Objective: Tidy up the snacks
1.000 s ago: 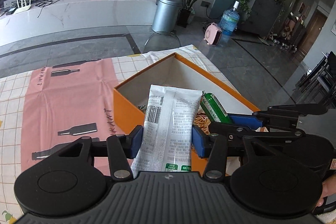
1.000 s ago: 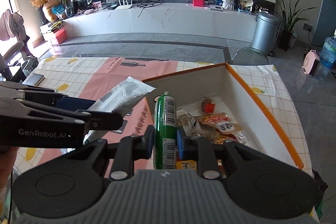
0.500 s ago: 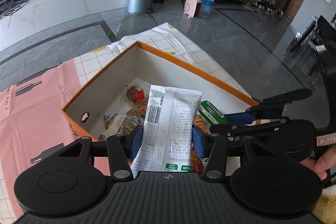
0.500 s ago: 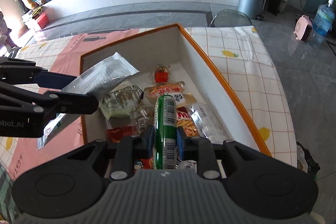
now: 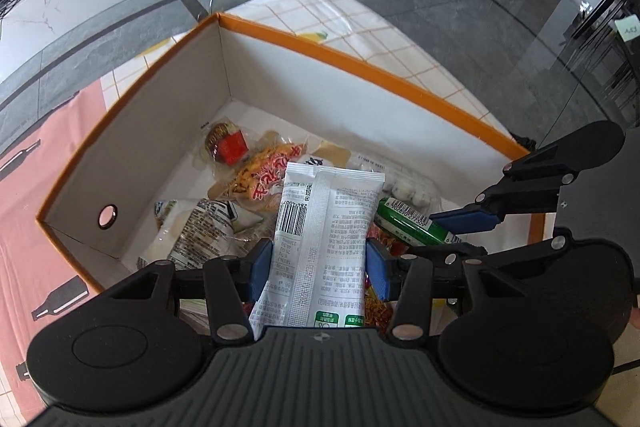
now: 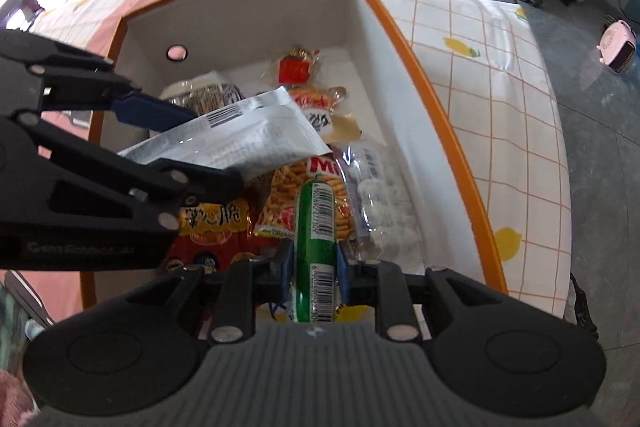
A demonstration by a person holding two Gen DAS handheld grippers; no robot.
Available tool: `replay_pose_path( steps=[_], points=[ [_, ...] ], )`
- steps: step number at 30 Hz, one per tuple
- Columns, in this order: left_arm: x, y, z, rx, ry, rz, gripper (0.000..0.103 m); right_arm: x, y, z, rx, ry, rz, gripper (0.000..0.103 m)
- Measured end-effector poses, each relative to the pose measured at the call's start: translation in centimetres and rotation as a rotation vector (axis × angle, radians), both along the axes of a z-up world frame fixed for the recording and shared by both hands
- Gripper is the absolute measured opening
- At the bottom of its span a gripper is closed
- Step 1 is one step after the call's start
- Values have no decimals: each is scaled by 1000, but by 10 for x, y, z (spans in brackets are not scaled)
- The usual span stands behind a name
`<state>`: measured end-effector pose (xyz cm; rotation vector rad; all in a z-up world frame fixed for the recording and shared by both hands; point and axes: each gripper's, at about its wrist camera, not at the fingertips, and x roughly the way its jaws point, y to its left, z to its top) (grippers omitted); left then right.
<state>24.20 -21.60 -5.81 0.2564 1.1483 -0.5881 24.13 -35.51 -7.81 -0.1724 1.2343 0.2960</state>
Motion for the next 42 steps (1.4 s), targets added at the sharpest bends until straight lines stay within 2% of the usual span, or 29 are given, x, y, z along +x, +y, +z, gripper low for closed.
replay_pose_path(
  steps=[8, 14, 17, 18, 20, 21, 23, 33, 42],
  points=[
    [0, -7, -13, 59, 55, -23, 57, 6, 3, -16, -22, 51, 51, 19],
    [5, -8, -19, 57, 87, -13, 58, 9, 6, -18, -36, 65, 61, 20],
    [5, -6, -17, 60, 86, -9, 64, 9, 9, -17, -41, 66, 62, 21],
    [5, -6, -16, 58, 85, -10, 65, 9, 9, -16, -44, 67, 64, 21],
    [5, -4, -14, 53, 80, -7, 67, 7, 11, -14, -52, 64, 63, 31],
    [3, -3, -11, 48, 75, -9, 68, 5, 13, -12, -55, 62, 60, 33],
    [0, 0, -5, 36, 61, -11, 72, 3, 14, -7, -58, 58, 57, 33],
    [-22, 23, 48, -27, -42, 12, 73, -20, 25, 39, -57, -1, 39, 40],
    [-66, 62, 107, -76, -217, 66, 73, -57, 46, 95, -23, -81, -4, 44]
  ],
)
